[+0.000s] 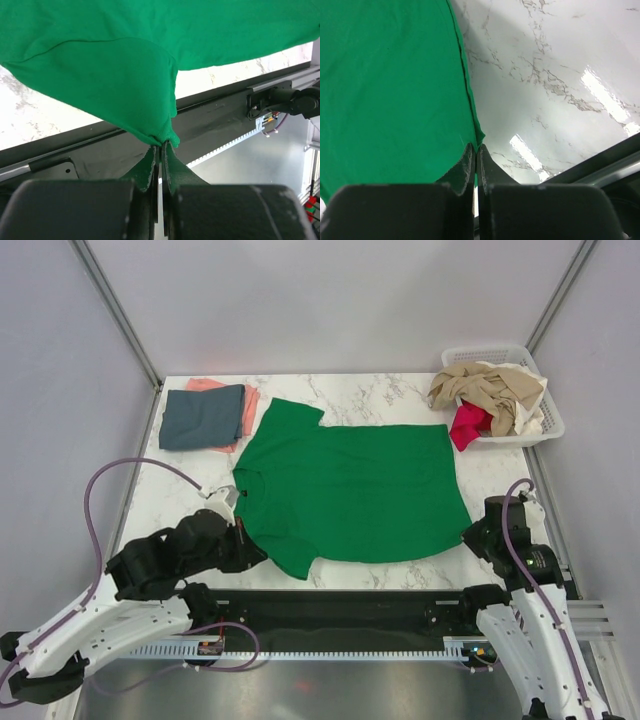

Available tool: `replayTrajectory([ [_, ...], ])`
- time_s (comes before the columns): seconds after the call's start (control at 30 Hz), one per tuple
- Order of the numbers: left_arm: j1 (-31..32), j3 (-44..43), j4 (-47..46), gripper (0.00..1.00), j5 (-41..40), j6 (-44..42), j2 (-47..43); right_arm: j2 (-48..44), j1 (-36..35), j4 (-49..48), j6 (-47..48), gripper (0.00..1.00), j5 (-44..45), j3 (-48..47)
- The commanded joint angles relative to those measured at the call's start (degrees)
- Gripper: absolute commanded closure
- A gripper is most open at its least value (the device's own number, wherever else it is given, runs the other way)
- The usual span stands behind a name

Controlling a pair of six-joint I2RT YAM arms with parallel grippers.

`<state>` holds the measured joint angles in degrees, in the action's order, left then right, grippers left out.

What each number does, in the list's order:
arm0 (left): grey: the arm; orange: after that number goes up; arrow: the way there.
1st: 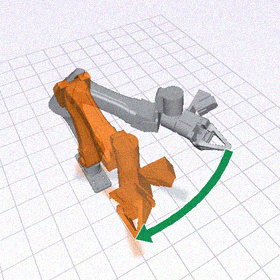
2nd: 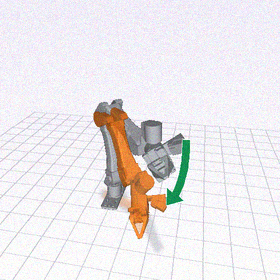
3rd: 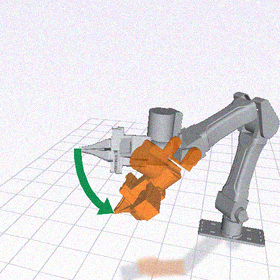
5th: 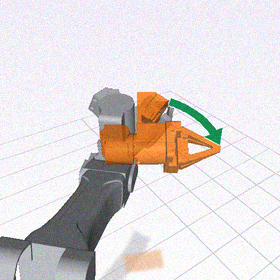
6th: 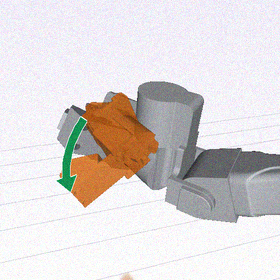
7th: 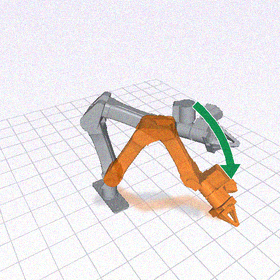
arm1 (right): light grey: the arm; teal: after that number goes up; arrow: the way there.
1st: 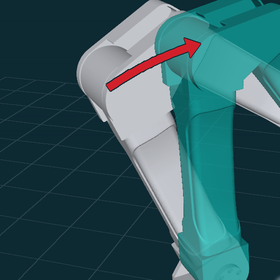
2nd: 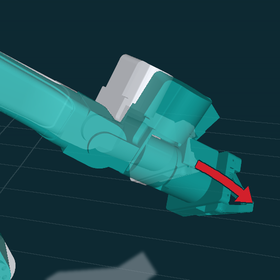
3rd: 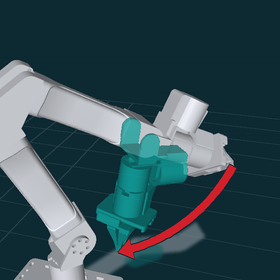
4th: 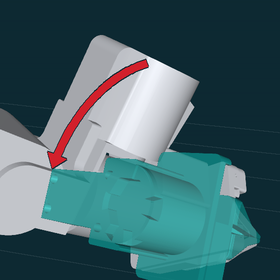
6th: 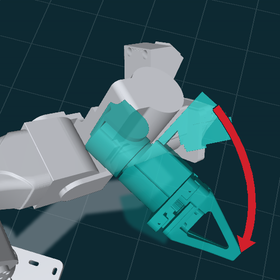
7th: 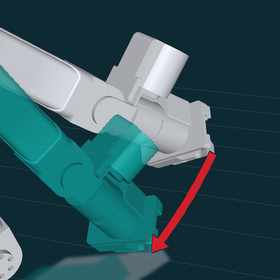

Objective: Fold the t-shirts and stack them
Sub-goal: Fold the tshirt

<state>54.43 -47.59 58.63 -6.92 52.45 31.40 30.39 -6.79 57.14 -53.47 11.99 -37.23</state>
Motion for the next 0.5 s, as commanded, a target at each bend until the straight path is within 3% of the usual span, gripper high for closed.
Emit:
replayTrajectory([
  [0.0,-0.1,-4.3,2.2,0.98,-2.2,-2.8,3.0,0.5,-0.1,1.2,1.7,1.00,0.6,-2.1],
  [0.2,-2.9,-11.7,0.2,0.98,-2.7,-14.4,16.4,10.5,-0.1,-8.7,6.3,1.00,-2.8,-1.9],
  [0.33,-17.7,-14.2,-5.4,0.98,6.0,-23.2,22.9,20.4,0.0,-15.3,7.8,1.00,-1.8,-4.8],
  [0.47,-25.1,-17.4,-8.1,0.98,9.9,-29.7,31.1,28.9,0.0,-19.4,9.3,1.00,-0.4,-8.4],
])
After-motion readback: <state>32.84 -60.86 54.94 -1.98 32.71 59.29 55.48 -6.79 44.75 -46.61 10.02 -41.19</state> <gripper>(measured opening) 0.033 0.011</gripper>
